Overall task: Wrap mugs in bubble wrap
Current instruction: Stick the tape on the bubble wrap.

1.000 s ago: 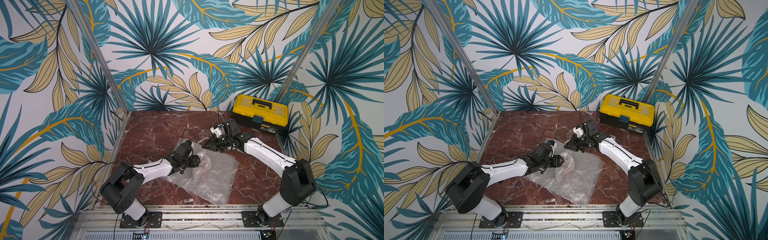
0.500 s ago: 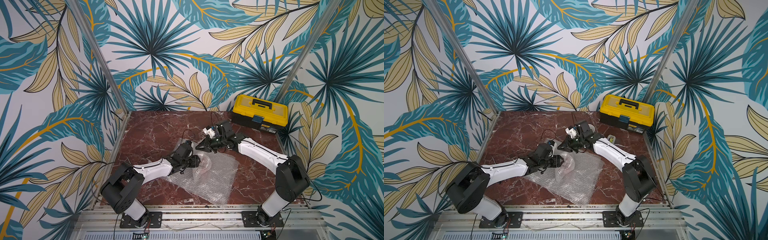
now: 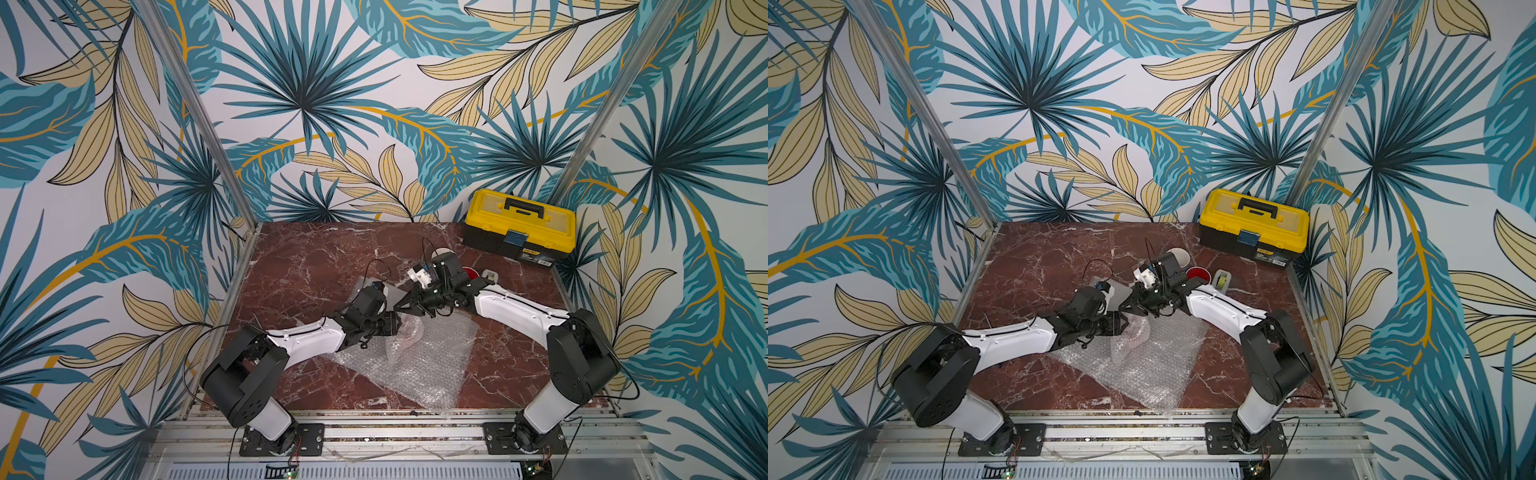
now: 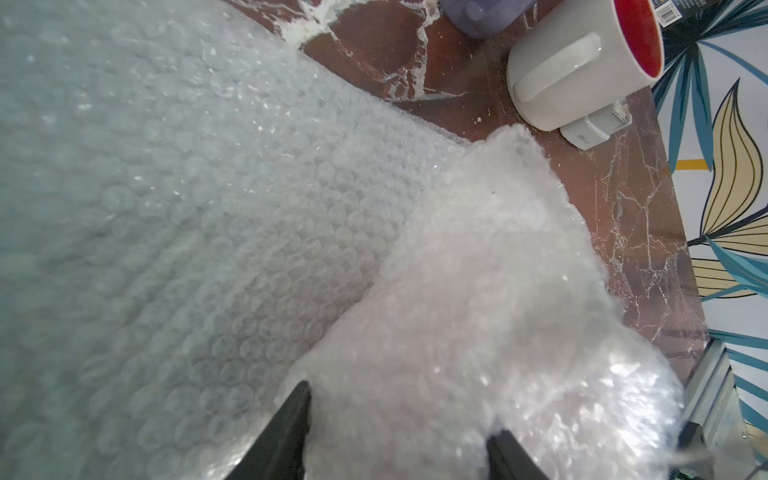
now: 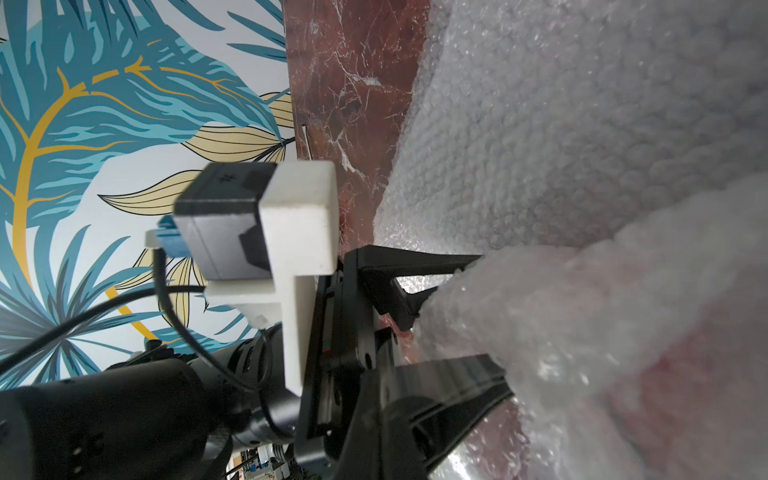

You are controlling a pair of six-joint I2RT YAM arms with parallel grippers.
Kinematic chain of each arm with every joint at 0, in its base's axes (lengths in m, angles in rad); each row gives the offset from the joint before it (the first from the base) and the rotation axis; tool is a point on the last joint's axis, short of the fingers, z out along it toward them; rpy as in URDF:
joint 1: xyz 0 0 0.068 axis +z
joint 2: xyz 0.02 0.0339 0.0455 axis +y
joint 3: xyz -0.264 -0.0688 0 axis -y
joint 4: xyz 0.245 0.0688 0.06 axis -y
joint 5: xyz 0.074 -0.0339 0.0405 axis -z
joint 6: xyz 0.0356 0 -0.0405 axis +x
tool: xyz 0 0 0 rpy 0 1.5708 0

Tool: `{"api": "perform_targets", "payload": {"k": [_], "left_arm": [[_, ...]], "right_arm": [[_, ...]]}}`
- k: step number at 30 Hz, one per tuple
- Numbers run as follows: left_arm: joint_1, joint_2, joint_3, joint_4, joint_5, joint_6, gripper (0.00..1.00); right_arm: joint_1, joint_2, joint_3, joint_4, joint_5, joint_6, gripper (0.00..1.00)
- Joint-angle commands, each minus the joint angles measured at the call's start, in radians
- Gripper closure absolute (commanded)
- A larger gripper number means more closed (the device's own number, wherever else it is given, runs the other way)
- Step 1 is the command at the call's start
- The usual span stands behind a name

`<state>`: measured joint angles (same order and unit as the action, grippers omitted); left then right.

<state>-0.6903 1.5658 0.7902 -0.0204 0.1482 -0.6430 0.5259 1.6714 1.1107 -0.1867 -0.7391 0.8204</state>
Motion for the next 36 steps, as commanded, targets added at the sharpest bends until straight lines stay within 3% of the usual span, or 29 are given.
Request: {"api": "perform_targets", "payload": {"k": [1, 25, 36], "left_arm": [[-0.007, 0.022, 0.018, -0.022, 0.010, 0.009, 0.45], [-0.006, 0.028, 0.020, -0.022, 0.009, 0.009, 0.45], [-0.007, 0.031, 0.024, -0.022, 0.011, 0.012, 0.45]], "right_arm": [[0.012, -0.028, -0.056, -0.003, -0.015, 0.006, 1.00], [0.011, -0.091, -0.109, 0.039, 0.037, 0.049, 1.00], [0.011, -0.112, -0.129, -0.022, 0.043, -0.004, 1.00]]}}
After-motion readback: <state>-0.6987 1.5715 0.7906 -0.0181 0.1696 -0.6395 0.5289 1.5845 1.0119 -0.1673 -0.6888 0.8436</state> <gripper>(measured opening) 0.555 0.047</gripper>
